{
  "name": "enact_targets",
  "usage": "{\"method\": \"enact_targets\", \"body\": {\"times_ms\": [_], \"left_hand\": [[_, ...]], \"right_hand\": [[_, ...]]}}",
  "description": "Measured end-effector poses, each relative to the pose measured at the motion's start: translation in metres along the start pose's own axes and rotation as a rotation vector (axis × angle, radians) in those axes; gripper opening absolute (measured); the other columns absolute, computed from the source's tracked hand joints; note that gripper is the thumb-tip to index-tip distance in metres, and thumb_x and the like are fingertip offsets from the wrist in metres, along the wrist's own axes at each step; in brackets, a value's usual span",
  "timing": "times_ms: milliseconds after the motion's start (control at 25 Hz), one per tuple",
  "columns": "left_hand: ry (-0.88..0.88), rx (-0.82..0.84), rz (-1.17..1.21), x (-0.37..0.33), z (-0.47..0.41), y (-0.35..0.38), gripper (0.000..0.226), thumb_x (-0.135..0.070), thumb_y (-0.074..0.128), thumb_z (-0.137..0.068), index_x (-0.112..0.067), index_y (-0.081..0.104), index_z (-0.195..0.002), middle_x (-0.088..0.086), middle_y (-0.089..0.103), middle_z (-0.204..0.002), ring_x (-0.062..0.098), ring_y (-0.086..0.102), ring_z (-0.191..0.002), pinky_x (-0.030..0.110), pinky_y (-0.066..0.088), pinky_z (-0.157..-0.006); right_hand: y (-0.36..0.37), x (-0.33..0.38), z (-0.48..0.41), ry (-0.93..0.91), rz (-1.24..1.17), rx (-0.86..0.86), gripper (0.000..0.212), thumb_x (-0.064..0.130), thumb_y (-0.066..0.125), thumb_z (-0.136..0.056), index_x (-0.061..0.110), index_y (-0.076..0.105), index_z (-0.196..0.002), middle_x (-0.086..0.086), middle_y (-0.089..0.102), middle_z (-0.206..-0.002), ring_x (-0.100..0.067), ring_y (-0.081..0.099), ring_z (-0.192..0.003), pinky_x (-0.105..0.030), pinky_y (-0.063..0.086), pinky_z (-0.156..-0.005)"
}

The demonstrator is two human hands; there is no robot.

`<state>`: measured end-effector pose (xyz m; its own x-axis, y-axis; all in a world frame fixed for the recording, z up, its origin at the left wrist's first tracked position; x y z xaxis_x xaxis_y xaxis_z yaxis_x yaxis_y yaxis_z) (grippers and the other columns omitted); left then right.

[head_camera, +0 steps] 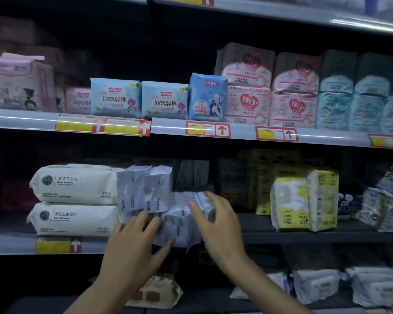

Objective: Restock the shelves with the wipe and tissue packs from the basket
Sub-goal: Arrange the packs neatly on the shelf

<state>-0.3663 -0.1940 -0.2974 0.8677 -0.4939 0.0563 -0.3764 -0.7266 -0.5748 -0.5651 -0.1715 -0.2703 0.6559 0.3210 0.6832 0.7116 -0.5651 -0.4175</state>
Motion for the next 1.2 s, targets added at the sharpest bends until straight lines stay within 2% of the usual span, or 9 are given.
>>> {"method": "enact_targets", "body": {"times_ms": [120,200,400,520,640,760,960,1120,1200], "left_hand": [[0.0,0.038,-0.01,-0.004,0.001,0.014,0.04,-0.055,0.058,-0.084,-0.022,0.059,-0.106,-0.004,0.06,-0.094,0.023,0.061,-0.079,0.035,0.046,-0.059],[-0.007,0.028,0.002,-0.005,-0.001,0.015,0.033,-0.047,0.061,-0.083,-0.022,0.057,-0.105,-0.002,0.061,-0.098,0.025,0.06,-0.083,0.037,0.049,-0.058],[-0.029,0.072,0.018,0.004,-0.015,0.021,0.032,-0.041,0.067,-0.081,-0.026,0.056,-0.108,-0.002,0.064,-0.101,0.024,0.064,-0.088,0.037,0.052,-0.06],[-0.022,0.072,0.079,0.003,-0.009,0.014,0.03,-0.043,0.06,-0.085,-0.026,0.055,-0.109,-0.005,0.062,-0.106,0.021,0.061,-0.093,0.035,0.051,-0.066],[0.007,0.004,0.054,0.001,0.0,0.003,0.02,-0.044,0.059,-0.09,-0.025,0.053,-0.094,-0.006,0.056,-0.091,0.02,0.058,-0.082,0.033,0.044,-0.066],[0.018,-0.004,-0.032,0.004,-0.002,0.006,0.026,-0.047,0.064,-0.087,-0.022,0.059,-0.091,-0.002,0.058,-0.086,0.022,0.058,-0.078,0.036,0.045,-0.067],[0.053,0.056,-0.089,0.005,-0.02,0.019,0.031,-0.043,0.066,-0.083,-0.018,0.066,-0.101,0.004,0.068,-0.102,0.029,0.064,-0.093,0.041,0.051,-0.076],[0.055,0.041,-0.039,0.001,0.004,0.0,0.028,-0.043,0.064,-0.085,-0.02,0.06,-0.1,0.001,0.058,-0.098,0.027,0.061,-0.088,0.037,0.047,-0.074],[0.044,-0.083,-0.055,0.001,0.014,-0.021,0.029,-0.038,0.058,-0.09,-0.017,0.063,-0.111,0.006,0.06,-0.113,0.033,0.063,-0.105,0.043,0.049,-0.087]], "right_hand": [[0.035,-0.001,0.02,-0.052,0.212,-0.016,0.082,0.087,0.034,-0.084,0.043,0.035,-0.153,0.016,0.01,-0.166,-0.012,0.014,-0.156,-0.04,0.035,-0.121],[0.057,-0.006,0.019,-0.092,0.381,-0.044,0.077,0.083,0.029,-0.09,0.042,0.025,-0.155,0.005,0.0,-0.169,-0.026,0.0,-0.158,-0.048,0.025,-0.126],[0.083,-0.016,0.0,-0.12,0.529,-0.129,0.071,0.07,0.036,-0.099,0.027,0.034,-0.155,-0.015,0.021,-0.165,-0.048,0.015,-0.153,-0.066,0.034,-0.115],[0.076,-0.013,0.008,-0.12,0.526,-0.085,0.079,0.076,0.039,-0.094,0.035,0.02,-0.159,-0.008,0.005,-0.17,-0.041,0.0,-0.157,-0.063,0.029,-0.12],[0.052,-0.006,0.015,-0.133,0.401,-0.073,0.085,0.084,0.035,-0.09,0.045,0.01,-0.161,0.006,-0.015,-0.171,-0.024,-0.02,-0.158,-0.053,0.014,-0.128],[0.046,0.002,0.013,-0.173,0.389,-0.195,0.081,0.082,0.028,-0.093,0.042,0.015,-0.162,0.0,-0.008,-0.173,-0.026,-0.017,-0.16,-0.051,0.012,-0.127],[0.082,-0.012,-0.001,-0.126,0.623,-0.169,0.072,0.069,0.033,-0.103,0.027,0.028,-0.162,-0.017,0.022,-0.169,-0.044,0.004,-0.158,-0.063,0.036,-0.115],[0.065,-0.007,0.007,-0.162,0.604,-0.158,0.08,0.076,0.031,-0.098,0.038,0.008,-0.165,-0.01,0.005,-0.174,-0.039,-0.009,-0.159,-0.065,0.017,-0.124],[0.048,0.014,0.011,-0.303,0.608,-0.207,0.079,0.071,0.036,-0.1,0.037,0.01,-0.166,-0.009,0.0,-0.174,-0.037,-0.01,-0.16,-0.062,0.005,-0.127]]}}
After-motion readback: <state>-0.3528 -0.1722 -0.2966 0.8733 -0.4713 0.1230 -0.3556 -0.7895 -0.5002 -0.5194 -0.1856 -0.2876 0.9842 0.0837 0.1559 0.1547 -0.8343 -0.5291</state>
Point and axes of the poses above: each hand's wrist, its own z-axis away from the middle knuckle, its own y-axis out of the palm, x = y × z, the point moved 6 cm from there along -z, towards the middle knuckle
